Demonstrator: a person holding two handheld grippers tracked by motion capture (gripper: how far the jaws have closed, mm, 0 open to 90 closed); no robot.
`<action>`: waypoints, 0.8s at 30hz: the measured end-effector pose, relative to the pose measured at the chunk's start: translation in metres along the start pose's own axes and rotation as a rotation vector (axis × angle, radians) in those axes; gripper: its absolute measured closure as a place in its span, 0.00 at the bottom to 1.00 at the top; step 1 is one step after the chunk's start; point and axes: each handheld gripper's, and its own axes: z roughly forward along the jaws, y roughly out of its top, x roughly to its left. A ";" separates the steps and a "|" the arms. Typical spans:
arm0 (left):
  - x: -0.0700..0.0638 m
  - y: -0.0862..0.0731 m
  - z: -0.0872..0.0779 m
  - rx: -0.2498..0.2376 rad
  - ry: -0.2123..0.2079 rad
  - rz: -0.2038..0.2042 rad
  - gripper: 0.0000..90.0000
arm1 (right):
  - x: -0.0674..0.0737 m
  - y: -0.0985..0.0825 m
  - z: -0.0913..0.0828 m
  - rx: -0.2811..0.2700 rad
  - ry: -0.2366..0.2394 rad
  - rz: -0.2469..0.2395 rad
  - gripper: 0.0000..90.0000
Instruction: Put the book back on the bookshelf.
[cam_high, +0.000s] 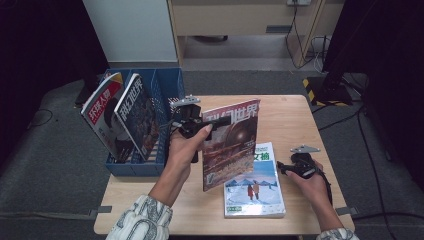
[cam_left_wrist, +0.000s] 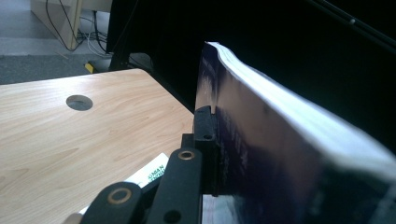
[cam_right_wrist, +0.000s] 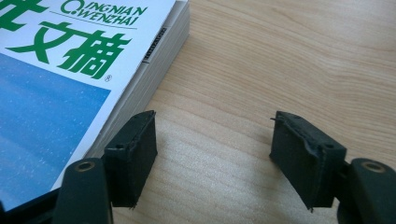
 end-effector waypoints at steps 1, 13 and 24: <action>0.000 0.000 0.000 -0.001 0.002 -0.001 0.93 | 0.000 0.000 0.000 0.000 0.000 0.005 0.34; 0.002 0.003 -0.007 -0.026 0.031 0.005 0.93 | 0.002 -0.004 0.002 -0.035 -0.003 0.010 0.29; 0.003 0.009 -0.017 -0.042 0.063 0.015 0.93 | 0.003 -0.004 0.004 -0.048 -0.003 0.010 0.28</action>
